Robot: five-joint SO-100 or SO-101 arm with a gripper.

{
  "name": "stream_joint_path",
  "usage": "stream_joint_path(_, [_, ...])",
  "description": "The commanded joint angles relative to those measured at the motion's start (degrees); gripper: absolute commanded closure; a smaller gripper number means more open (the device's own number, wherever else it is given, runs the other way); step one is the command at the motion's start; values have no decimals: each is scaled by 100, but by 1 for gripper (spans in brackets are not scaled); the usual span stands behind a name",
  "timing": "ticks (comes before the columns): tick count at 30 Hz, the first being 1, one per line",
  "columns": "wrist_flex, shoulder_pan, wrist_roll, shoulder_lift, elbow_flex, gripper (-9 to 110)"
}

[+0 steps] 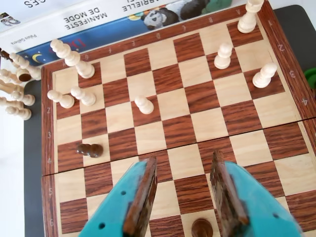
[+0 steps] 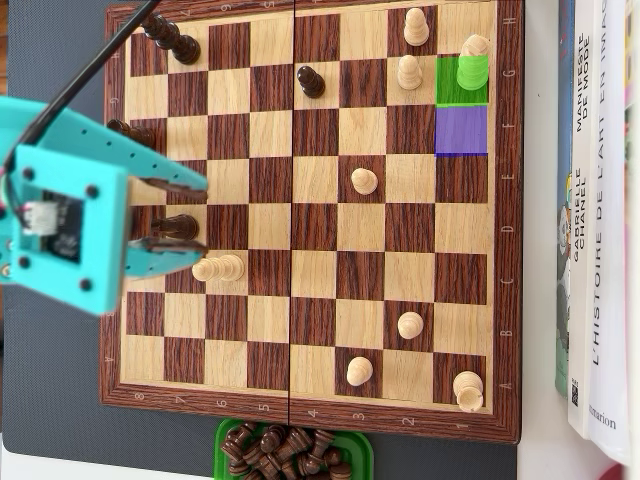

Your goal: Play chess

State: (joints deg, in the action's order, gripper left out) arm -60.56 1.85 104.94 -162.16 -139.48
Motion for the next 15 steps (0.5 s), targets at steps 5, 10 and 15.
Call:
stream_joint_path(5, [1318,97,-35,-1547,-1380,85])
stream_joint_path(10, [2215,88,-44,-2153,-1863,85])
stream_joint_path(15, [3050,-18,-123,-2575,-2373,85])
